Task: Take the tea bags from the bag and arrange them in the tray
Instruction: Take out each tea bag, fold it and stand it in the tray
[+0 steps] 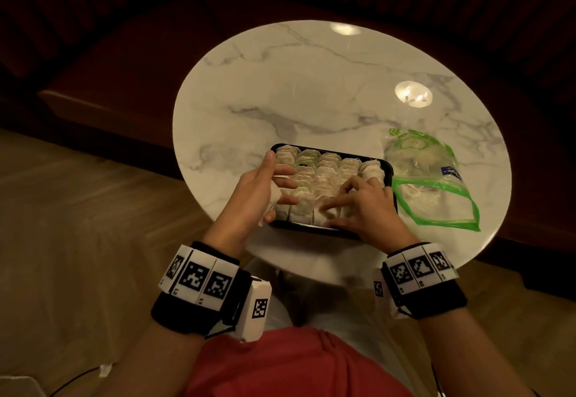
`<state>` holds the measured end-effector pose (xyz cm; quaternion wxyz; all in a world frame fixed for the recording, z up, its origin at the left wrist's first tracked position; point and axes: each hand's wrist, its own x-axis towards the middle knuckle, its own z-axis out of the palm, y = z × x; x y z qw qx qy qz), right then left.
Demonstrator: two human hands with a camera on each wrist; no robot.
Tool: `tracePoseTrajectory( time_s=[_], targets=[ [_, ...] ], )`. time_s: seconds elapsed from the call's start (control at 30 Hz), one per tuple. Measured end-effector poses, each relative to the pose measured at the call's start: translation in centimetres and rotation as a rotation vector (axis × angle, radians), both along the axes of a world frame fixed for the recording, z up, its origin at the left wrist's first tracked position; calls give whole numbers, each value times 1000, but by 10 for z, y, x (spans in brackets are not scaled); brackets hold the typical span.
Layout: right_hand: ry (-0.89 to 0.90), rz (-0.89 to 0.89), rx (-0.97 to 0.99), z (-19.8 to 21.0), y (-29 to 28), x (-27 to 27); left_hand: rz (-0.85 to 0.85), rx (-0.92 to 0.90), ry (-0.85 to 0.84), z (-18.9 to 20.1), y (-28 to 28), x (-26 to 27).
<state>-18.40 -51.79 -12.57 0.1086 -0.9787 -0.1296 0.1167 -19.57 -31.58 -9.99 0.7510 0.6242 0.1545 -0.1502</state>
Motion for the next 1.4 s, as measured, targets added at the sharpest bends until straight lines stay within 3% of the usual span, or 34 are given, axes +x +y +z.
tracePoseTrajectory(
  time_s=[0.07, 0.23, 0.3, 0.5, 0.67, 0.8, 0.9, 1.07, 1.13, 1.2, 1.27, 1.4],
  targets=[
    [5, -3, 37, 4, -2, 1, 10, -36, 14, 0, -2, 0],
    [-144, -110, 545, 22, 3, -3, 63, -206, 120, 4, -8, -1],
    [-145, -108, 653, 32, 14, -8, 46, -250, 136, 7, -10, -3],
    [-105, -6, 472, 43, 40, -17, -40, -405, 148, 10, -14, -7],
    [-176, 115, 419, 43, 46, -29, -75, -496, 154, 8, -7, -3],
    [-288, 30, 626, 42, 42, -30, -78, -634, 119, 13, -7, -2],
    [-249, -44, 824, 51, 33, -25, -128, -535, 39, 14, -6, -3],
    [-167, -155, 955, 63, 19, -16, -257, -48, -123, 8, -5, -6],
    [-172, -215, 1075, 65, 19, -15, -247, -28, -114, 5, -7, -7],
    [-153, -274, 1141, 63, 21, -17, -191, -122, -64, 4, -10, -7],
    [-111, -308, 1131, 58, 24, -19, -161, -171, -50, 5, -13, -8],
    [-23, -255, 1024, 49, 24, -20, -172, -61, -101, 4, -13, -10]
  ],
)
